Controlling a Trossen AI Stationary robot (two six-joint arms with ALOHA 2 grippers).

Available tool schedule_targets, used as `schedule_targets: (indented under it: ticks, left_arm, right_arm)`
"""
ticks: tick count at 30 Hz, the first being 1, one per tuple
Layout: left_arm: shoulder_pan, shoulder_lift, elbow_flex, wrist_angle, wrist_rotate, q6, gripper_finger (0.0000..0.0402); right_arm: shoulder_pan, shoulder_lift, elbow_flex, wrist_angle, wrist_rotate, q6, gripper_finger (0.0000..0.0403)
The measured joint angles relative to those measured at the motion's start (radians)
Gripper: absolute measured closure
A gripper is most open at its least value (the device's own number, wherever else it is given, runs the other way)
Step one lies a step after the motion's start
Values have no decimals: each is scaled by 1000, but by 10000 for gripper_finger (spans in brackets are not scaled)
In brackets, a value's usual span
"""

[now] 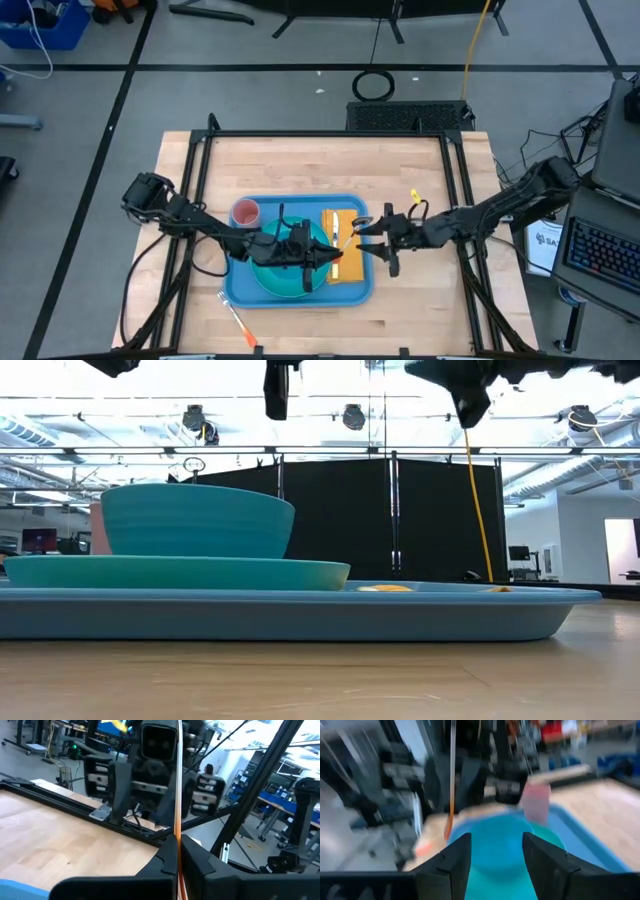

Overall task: Set up tray
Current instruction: Put the orange spoon on the yellow napkin to the right of the yellow knife

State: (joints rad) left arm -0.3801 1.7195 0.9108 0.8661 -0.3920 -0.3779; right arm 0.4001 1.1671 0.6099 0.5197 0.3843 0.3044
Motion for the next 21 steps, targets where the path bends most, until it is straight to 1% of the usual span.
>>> schedule_targets:
  ticks: [2, 4, 7, 9, 12, 15, 18, 21]
  left_arm:
    - [0, 0, 0, 0, 0, 0, 397]
    - [0, 0, 0, 2, 9, 3, 397]
    - [5, 0, 0, 7, 25, 1, 397]
    - [11, 0, 0, 3, 27, -6, 397]
    - [23, 0, 0, 1, 25, -9, 397]
    - [35, 0, 0, 1, 28, -18, 397]
    - [47, 0, 0, 0, 52, -29, 397]
    - [49, 0, -1, -4, 52, -35, 397]
  right_arm:
    - [-14, -1, -51, 157, -32, -19, 237]
    - [-30, -1, -75, 237, -66, -31, 238]
    - [-45, 0, -80, 268, -77, -35, 238]
    - [-55, 1, -79, 286, -105, -45, 237]
    - [-65, 22, -80, 308, -144, -58, 233]
    - [-66, 57, -75, 374, -176, -57, 229]
    - [-72, 90, -76, 415, -181, -71, 227]
    - [-79, 111, -76, 477, -180, -87, 228]
